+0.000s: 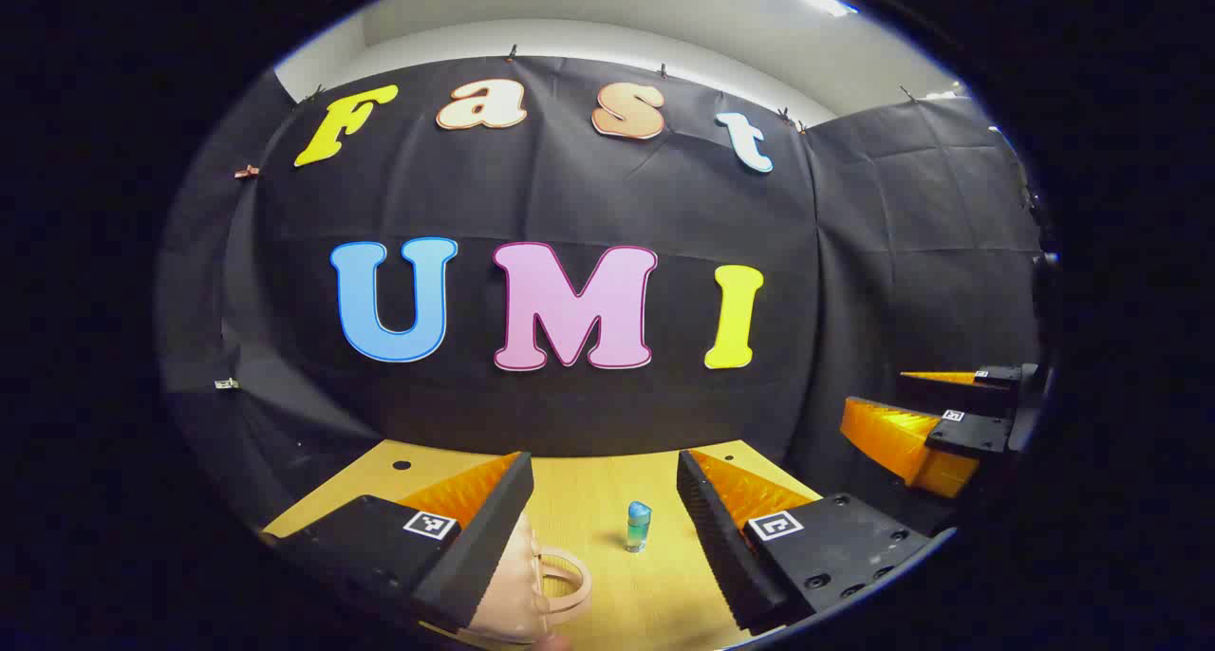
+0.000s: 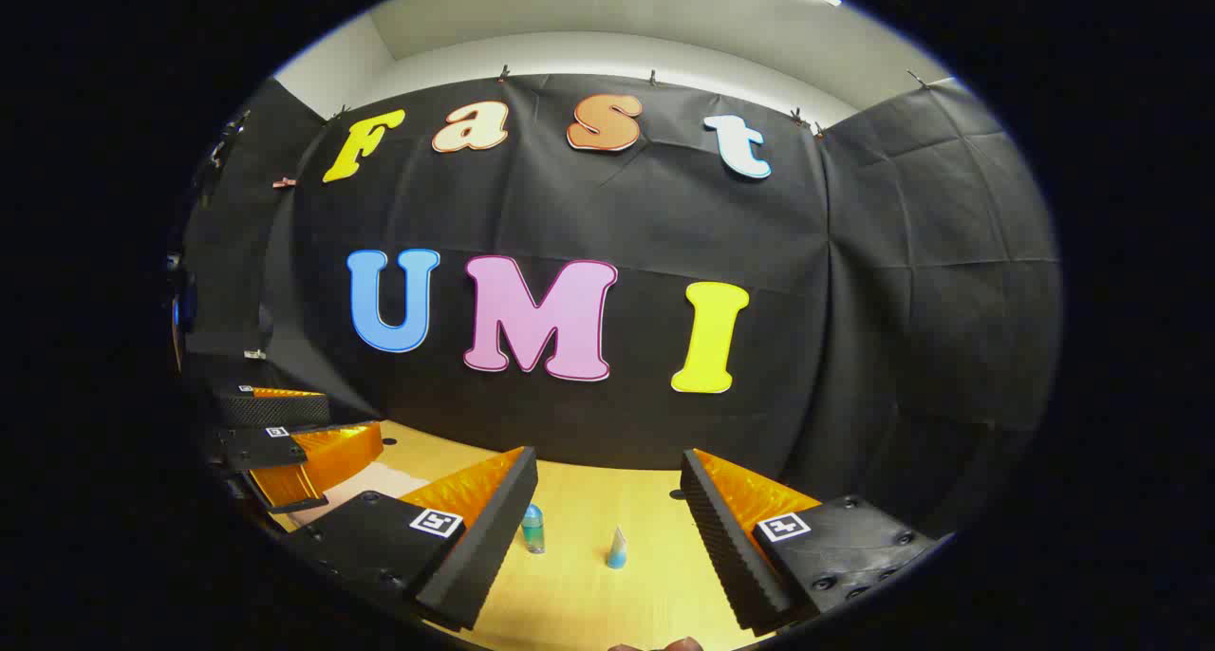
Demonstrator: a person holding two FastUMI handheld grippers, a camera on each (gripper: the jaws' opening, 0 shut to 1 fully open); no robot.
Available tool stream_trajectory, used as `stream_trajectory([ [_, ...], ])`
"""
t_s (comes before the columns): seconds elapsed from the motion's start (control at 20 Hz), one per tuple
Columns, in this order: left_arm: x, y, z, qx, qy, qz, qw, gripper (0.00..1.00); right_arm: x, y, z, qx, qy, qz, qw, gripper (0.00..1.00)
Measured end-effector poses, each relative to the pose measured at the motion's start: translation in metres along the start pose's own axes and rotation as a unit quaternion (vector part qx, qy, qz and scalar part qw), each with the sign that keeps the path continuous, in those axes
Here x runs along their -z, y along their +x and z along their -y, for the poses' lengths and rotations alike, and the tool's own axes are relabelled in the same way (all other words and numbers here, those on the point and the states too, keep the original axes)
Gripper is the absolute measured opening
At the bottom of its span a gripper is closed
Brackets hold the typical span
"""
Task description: First open the suitcase, pack the skin care products into it, and then close the suitcase.
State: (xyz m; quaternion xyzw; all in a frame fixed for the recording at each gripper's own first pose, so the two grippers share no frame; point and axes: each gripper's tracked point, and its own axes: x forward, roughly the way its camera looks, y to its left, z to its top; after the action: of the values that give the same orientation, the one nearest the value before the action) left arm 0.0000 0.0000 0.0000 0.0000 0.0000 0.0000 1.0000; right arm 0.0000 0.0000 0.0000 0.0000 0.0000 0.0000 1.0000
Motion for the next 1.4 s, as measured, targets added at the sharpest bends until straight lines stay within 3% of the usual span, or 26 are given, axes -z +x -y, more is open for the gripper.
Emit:
stream_trajectory([
  [0.25, 0.002, 0.011, 0.001, 0.016, 0.046, 0.005, 0.999, 0.96, -0.010, 0.004, -0.002, -0.003, -0.006, 0.020, 1.000, 0.96],
  [0.45, 0.011, 0.016, 0.003, 0.026, 0.041, -0.013, 0.999, 0.97, -0.012, 0.009, -0.008, -0.013, -0.020, 0.029, 0.999, 0.96],
  [0.7, 0.011, 0.019, -0.005, 0.008, 0.035, -0.020, 0.999, 0.97, -0.013, 0.011, -0.010, -0.015, -0.024, 0.038, 0.999, 0.96],
  [1.4, 0.033, 0.025, 0.001, 0.058, 0.014, -0.044, 0.997, 0.97, -0.011, 0.019, -0.010, 0.011, -0.032, 0.027, 0.999, 0.98],
])
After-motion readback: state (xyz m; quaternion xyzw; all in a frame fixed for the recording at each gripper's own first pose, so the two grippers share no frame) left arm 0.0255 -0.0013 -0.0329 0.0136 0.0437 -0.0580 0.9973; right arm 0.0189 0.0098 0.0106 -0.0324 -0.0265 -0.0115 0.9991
